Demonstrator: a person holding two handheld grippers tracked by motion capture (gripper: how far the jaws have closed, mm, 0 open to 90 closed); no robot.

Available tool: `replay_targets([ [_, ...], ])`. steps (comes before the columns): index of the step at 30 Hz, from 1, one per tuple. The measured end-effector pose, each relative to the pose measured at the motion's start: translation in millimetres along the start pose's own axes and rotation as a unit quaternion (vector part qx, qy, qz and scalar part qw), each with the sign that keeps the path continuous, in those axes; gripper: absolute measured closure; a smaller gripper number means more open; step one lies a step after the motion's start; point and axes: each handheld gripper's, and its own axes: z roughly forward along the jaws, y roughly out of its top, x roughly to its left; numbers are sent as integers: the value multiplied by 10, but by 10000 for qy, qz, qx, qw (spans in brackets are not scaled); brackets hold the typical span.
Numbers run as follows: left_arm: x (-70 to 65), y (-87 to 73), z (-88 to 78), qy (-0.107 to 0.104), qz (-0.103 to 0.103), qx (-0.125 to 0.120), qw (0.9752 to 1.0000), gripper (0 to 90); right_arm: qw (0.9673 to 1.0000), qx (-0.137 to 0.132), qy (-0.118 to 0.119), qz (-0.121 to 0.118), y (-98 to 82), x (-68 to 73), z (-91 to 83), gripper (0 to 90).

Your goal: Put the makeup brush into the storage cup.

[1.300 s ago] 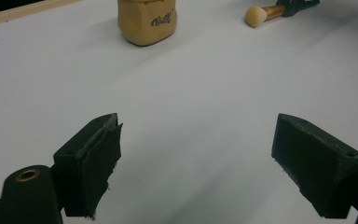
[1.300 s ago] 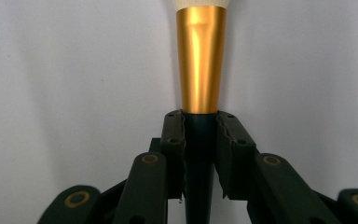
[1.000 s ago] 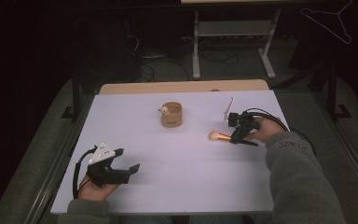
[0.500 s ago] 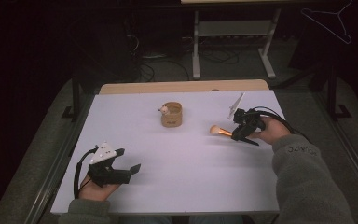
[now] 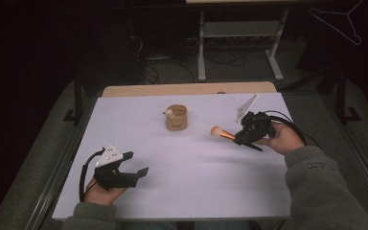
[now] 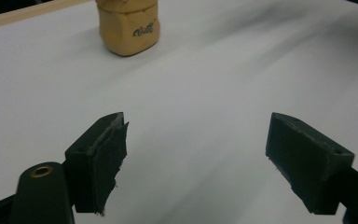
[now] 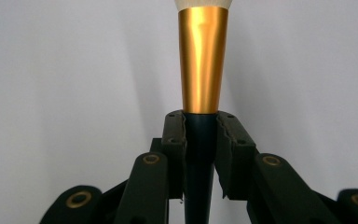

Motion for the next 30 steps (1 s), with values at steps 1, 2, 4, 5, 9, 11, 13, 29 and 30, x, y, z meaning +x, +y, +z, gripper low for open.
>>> replay_targets([
  [1, -11, 8, 8, -32, -12, -50, 10000, 212, 9999, -116, -13, -31, 4, 72, -31, 739],
  [2, -20, 25, 8, -58, 30, -30, 10000, 219, 9999, -156, 4, -25, 7, 115, -44, 739],
  [4, -51, 66, 20, -146, 29, -87, 9999, 224, 9997, -217, -12, -64, 11, 154, -59, 738],
  [5, -68, 94, 27, -199, 53, -103, 9997, 239, 9993, -357, -4, -93, 22, 235, -87, 739],
  [9, -148, 210, 85, -406, 150, -134, 9990, 246, 9985, -530, -4, -121, 53, 358, -129, 738],
  [11, -198, 269, 130, -501, 204, -135, 9984, 252, 9974, -683, -4, -226, 120, 521, -172, 738],
  [13, -278, 359, 214, -663, 334, -118, 9972, 259, 9963, -800, 18, -312, 163, 620, -187, 738],
  [29, -555, 518, 510, -1398, 480, 107, 9890, 340, 9853, -1661, 259, -311, 392, 1106, 122, 737],
  [30, -567, 506, 522, -1436, 449, 76, 9886, 340, 9853, -1661, 259, -311, 392, 1106, 122, 737],
])
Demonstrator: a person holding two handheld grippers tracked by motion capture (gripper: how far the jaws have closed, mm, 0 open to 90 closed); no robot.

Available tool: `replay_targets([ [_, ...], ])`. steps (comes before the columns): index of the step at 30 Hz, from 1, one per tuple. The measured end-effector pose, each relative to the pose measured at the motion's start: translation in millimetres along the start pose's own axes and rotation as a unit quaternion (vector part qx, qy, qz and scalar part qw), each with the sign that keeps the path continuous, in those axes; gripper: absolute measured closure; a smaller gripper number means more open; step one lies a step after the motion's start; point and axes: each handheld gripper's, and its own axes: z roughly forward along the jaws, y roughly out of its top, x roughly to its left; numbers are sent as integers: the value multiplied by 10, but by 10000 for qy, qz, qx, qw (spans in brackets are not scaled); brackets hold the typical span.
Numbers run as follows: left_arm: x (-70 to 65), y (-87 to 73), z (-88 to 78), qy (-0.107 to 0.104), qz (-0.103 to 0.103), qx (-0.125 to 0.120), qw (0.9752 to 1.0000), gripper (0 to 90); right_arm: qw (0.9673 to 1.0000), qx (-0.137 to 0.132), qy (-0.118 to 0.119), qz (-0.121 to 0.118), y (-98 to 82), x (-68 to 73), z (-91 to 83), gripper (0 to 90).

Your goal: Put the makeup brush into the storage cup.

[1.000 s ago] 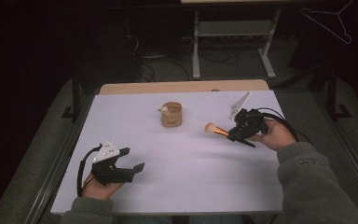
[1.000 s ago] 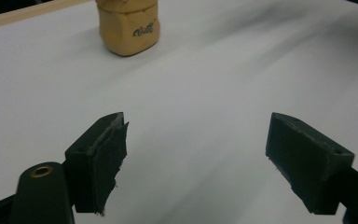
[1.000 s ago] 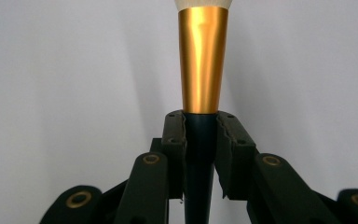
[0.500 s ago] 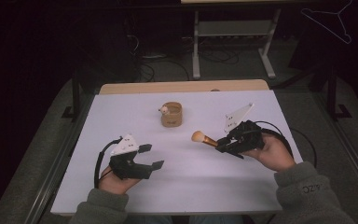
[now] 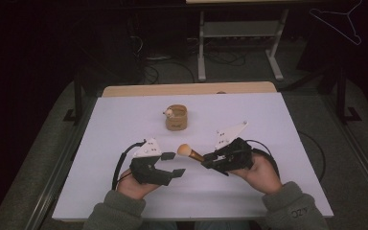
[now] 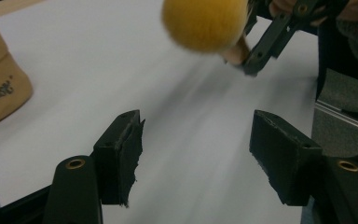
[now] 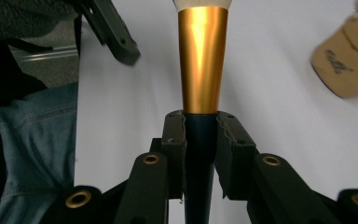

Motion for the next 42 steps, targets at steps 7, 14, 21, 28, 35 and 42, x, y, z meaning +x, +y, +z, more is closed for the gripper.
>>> replay_targets([
  [7, 4, -64, 32, -180, -122, 57, 9997, 382, 9999, -76, 66, 134, -38, 100, 222, 737],
  [14, -13, -66, 59, -224, -133, 77, 9996, 407, 9993, -232, -140, 257, -75, 140, 281, 737],
  [21, 2, -80, 64, -283, -264, 45, 9992, 443, 9986, -338, -209, 340, -67, 213, 359, 736],
  [28, -9, -81, 62, -312, -371, -73, 9988, 500, 9985, -395, -338, 184, -31, 297, 448, 736],
  [35, 8, -85, 39, -312, -497, -220, 9980, 564, 9976, -516, -449, 89, -14, 347, 489, 736],
  [42, 46, -91, 23, -341, -634, -280, 9970, 637, 9969, -469, -631, -65, 3, 394, 511, 736],
])
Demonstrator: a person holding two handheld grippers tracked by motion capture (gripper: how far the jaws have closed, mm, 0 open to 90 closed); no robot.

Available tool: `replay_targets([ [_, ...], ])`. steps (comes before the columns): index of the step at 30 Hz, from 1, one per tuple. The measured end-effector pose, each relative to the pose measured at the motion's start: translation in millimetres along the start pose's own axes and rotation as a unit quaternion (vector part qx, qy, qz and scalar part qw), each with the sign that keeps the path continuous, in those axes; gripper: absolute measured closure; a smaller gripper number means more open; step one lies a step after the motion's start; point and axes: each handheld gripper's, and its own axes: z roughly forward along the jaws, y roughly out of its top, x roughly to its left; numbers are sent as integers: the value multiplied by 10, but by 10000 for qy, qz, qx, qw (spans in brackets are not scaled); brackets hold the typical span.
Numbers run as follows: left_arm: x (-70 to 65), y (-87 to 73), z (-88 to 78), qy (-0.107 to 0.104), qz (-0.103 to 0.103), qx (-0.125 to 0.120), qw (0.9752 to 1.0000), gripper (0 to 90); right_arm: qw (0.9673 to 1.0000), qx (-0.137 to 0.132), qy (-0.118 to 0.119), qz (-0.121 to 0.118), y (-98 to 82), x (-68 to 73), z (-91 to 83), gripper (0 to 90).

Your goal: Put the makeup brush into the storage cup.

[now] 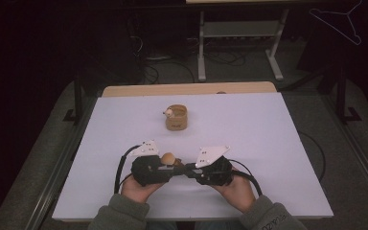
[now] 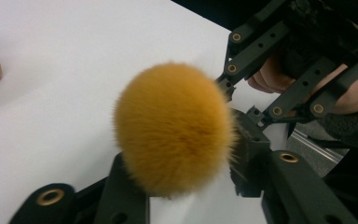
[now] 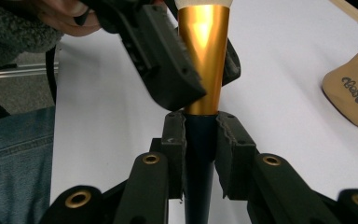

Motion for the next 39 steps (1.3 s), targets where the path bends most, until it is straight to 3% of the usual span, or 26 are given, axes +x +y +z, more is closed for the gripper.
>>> replay_targets([
  [7, 16, 9, -15, -188, -189, -106, 9996, 716, 9997, 43, -151, -197, 28, 74, 39, 736],
  [14, -43, 87, -5, -63, 9, 49, 10000, 726, 9997, -79, -168, -131, 12, 74, 33, 730],
  [16, -78, 117, 12, 1, 129, 148, 9998, 728, 9999, -53, -27, 152, -10, 59, 24, 676],
  [19, -115, 170, 6, 88, 217, 220, 9995, 728, 9998, 36, 20, 216, -31, 34, 14, 630],
  [21, -113, 240, -20, 162, 342, 272, 9989, 728, 9992, 102, -11, 389, -79, 18, -44, 563],
  [23, -110, 307, -44, 182, 389, 321, 9986, 728, 9993, 96, -17, 374, -97, 0, -59, 554],
  [25, -107, 390, -66, 239, 499, 404, 9977, 728, 9987, 80, -32, 506, -138, -32, -114, 527],
  [29, -94, 534, -64, 274, 622, 601, 9959, 728, 9953, -11, -2, 964, -202, -93, -260, 492],
  [39, 32, 789, 13, 310, 721, 940, 9925, 728, 9910, -186, -258, 1299, -399, -254, -597, 429],
])
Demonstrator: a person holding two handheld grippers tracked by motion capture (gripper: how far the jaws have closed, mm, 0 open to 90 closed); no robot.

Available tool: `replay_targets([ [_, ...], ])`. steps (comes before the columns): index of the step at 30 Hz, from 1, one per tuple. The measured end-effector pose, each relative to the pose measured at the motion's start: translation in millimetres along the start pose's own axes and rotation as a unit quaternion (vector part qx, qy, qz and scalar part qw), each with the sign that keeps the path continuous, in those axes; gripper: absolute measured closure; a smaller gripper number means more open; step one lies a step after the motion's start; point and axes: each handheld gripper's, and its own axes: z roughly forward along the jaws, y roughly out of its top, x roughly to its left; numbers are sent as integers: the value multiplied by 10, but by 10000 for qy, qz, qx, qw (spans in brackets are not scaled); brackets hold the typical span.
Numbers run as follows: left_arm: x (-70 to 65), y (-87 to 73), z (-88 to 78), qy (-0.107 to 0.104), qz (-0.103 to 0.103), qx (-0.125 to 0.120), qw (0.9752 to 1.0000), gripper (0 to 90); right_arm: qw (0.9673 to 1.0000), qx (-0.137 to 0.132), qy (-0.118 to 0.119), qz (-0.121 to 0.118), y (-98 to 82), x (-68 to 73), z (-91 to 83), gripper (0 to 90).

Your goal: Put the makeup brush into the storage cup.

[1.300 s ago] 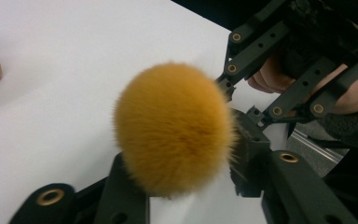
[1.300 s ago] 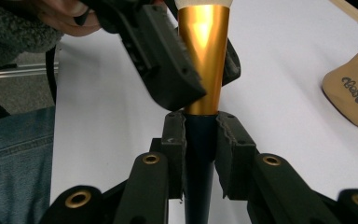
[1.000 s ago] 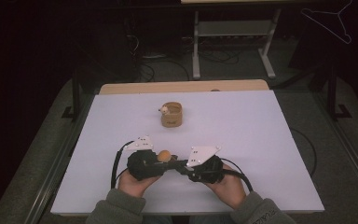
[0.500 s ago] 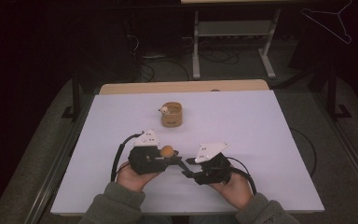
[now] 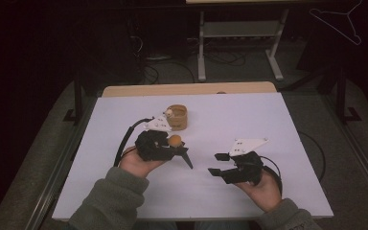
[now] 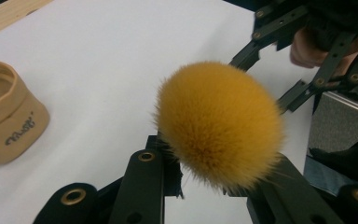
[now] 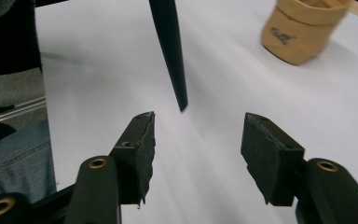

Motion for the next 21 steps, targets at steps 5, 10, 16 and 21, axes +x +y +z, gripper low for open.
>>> replay_targets([
  [5, 112, 76, 20, 17, -99, 104, 9999, 727, 9998, -75, -146, 121, -73, -100, -114, 407],
  [10, 214, 140, 22, 69, -184, 152, 9997, 728, 9995, -53, -236, 184, -123, -167, -183, 397],
  [16, 310, 216, 4, 97, -222, 147, 9996, 728, 9994, -39, -266, 231, -137, -197, -210, 390],
  [21, 371, 282, -14, 158, -200, 190, 9995, 727, 9993, 5, -266, 280, -141, -209, -213, 371],
])
